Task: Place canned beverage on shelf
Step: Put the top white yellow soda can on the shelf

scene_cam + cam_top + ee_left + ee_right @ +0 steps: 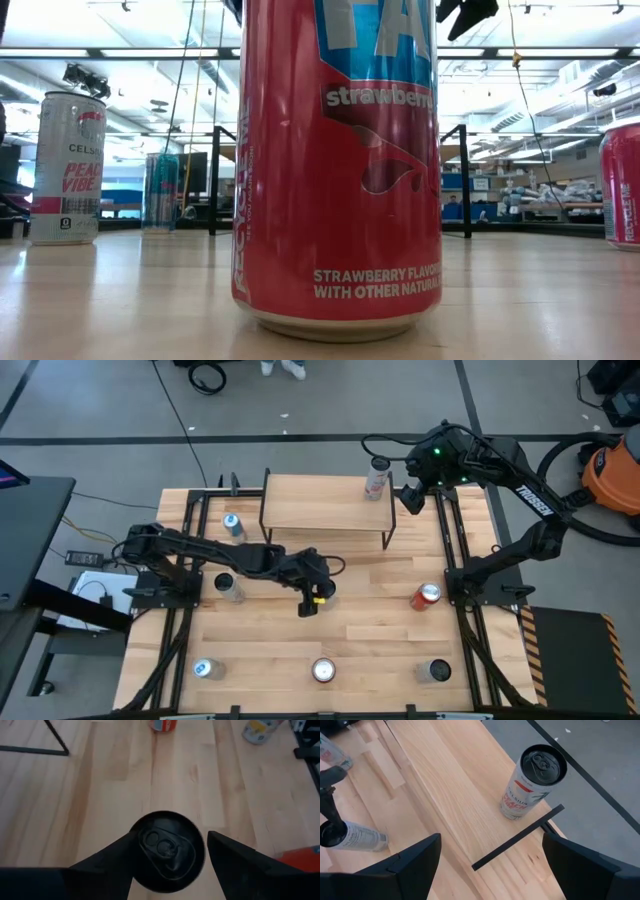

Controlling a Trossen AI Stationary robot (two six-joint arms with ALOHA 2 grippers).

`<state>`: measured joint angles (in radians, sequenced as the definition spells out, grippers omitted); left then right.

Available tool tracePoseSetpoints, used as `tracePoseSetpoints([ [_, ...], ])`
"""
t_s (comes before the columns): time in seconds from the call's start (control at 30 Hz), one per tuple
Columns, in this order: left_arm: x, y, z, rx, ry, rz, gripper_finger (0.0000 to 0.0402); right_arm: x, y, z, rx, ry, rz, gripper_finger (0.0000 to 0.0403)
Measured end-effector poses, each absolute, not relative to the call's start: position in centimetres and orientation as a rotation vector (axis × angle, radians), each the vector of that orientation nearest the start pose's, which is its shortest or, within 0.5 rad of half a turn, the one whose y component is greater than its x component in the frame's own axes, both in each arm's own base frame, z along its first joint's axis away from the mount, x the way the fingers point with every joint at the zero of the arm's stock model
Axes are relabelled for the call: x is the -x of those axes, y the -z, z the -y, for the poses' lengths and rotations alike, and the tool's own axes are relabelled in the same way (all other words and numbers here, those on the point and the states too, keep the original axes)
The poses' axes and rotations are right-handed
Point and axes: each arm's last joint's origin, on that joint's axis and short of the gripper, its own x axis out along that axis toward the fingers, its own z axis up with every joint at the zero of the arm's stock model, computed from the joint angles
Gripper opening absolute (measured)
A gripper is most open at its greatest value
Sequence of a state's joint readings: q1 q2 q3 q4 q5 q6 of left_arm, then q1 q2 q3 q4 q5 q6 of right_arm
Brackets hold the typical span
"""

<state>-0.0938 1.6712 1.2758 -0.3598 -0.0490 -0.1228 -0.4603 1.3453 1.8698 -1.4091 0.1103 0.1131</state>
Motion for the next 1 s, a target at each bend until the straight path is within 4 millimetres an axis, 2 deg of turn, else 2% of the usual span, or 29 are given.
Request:
tracePoseSetpoints([
  [0.37,-37.02,-25.43,3.32,0.079,-0.016,-0.757,0.0247,-18.14,-46.07,9.35,-0.259,0.582,-0.854,0.0358],
  [1.0,-36.5,-26.19,3.27,0.062,0.0,-0.744,0.0247,-18.13,-46.06,9.34,-0.259,0.582,-0.855,0.0358],
])
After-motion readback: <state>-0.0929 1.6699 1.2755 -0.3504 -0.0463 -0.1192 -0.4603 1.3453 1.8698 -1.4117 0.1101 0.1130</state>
